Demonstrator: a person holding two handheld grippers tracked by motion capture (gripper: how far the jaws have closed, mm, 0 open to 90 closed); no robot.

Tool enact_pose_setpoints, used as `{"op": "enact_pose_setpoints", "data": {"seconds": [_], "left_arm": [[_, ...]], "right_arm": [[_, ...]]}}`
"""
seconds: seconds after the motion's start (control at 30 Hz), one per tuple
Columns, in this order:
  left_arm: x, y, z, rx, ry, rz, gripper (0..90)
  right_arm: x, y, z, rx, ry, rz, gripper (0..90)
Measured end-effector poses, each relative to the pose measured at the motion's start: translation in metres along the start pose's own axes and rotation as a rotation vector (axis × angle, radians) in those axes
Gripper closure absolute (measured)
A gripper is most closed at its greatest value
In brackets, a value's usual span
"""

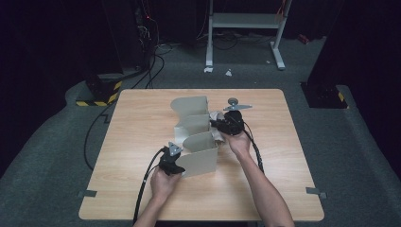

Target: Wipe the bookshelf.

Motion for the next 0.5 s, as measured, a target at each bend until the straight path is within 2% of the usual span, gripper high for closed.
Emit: {"op": "enact_pose_setpoints", "data": {"seconds": [0.07, 0.17, 0.27, 0.37, 0.4, 0.5], "left_arm": [[0.0, 0.0, 0.0, 0.001, 0.0, 0.001, 40.1], [-0.001, 0.0, 0.0, 0.0, -0.002, -0.001, 40.1], [0.0, 0.0, 0.0, -0.002, 0.003, -0.003, 40.3], [0.0, 0.0, 0.0, -0.001, -0.001, -0.002, 40.4], [0.0, 0.0, 0.0, -0.001, -0.001, -0.007, 40.4], [0.0, 0.0, 0.0, 0.001, -0.006, -0.005, 40.4]], "right_arm": [[0.004, 0.01, 0.011, -0.047, 0.027, 0.003, 80.4], [0.007, 0.022, 0.021, -0.062, 0.046, -0.004, 80.4], [0.009, 0.025, 0.028, -0.083, 0.083, -0.019, 80.4], [0.009, 0.025, 0.035, -0.078, 0.088, -0.016, 80.4], [0.009, 0.026, 0.042, -0.073, 0.086, -0.028, 80.4], [0.012, 0.029, 0.046, -0.079, 0.083, -0.032, 80.4]]}}
Point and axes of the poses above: each handheld gripper's, and its own axes: y roughly backward along the jaws, z roughly out of its top, x roughly to its left, the point moved 5 cm from there along -y, roughly forward along the jaws, and after that the axes turned 11 degrees about -z, right-handed, at the moved point
